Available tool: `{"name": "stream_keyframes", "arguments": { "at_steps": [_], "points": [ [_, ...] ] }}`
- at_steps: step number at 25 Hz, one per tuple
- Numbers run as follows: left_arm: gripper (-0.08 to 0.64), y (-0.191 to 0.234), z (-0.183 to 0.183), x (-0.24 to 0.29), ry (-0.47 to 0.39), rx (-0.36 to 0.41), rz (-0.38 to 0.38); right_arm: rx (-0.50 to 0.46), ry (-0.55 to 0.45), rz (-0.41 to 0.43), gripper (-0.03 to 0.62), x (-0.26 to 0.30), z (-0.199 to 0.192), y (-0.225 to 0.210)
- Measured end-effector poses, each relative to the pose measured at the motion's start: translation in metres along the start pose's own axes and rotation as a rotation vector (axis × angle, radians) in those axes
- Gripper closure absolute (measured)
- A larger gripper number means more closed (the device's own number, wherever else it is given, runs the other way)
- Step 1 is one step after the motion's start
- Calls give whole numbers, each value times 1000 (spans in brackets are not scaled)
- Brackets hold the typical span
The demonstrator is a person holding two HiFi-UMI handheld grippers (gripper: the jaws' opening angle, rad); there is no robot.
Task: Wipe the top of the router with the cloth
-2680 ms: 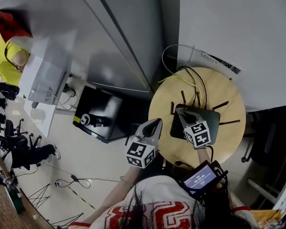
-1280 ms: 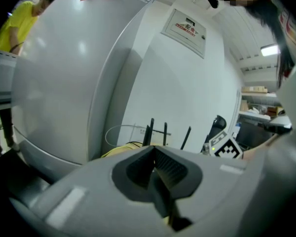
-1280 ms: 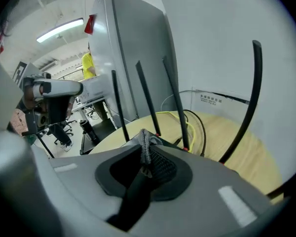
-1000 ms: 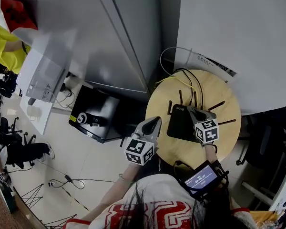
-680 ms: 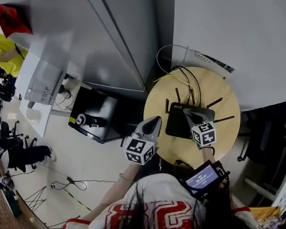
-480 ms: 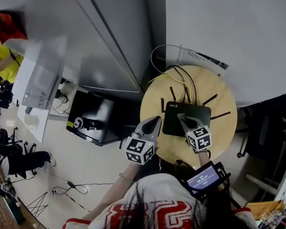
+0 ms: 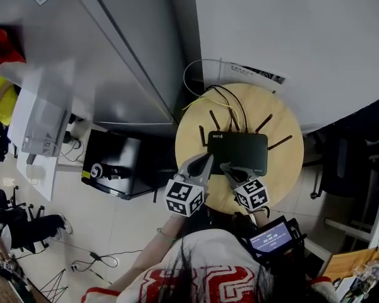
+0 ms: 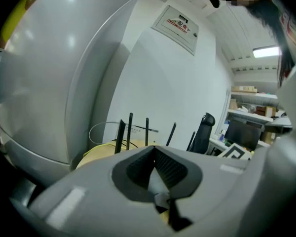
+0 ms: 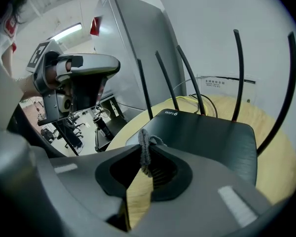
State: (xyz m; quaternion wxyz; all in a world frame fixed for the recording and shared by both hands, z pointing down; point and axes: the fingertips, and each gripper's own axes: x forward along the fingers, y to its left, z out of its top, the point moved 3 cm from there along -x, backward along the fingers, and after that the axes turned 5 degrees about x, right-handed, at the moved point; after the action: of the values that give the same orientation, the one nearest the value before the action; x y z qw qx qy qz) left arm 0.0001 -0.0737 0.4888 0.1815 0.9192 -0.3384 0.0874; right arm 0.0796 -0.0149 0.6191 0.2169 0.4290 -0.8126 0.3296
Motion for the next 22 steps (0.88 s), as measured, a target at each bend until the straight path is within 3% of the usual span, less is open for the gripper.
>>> {"name": "stream_keyframes", "arguments": {
  "at_steps": [10, 22],
  "points": [
    [560, -10, 1, 3, -1, 11, -27, 3, -11, 0, 549, -7, -5, 4],
    [560, 18, 4, -4, -2, -13, 89, -17, -51, -146, 549, -6, 63, -110]
  ]
}}
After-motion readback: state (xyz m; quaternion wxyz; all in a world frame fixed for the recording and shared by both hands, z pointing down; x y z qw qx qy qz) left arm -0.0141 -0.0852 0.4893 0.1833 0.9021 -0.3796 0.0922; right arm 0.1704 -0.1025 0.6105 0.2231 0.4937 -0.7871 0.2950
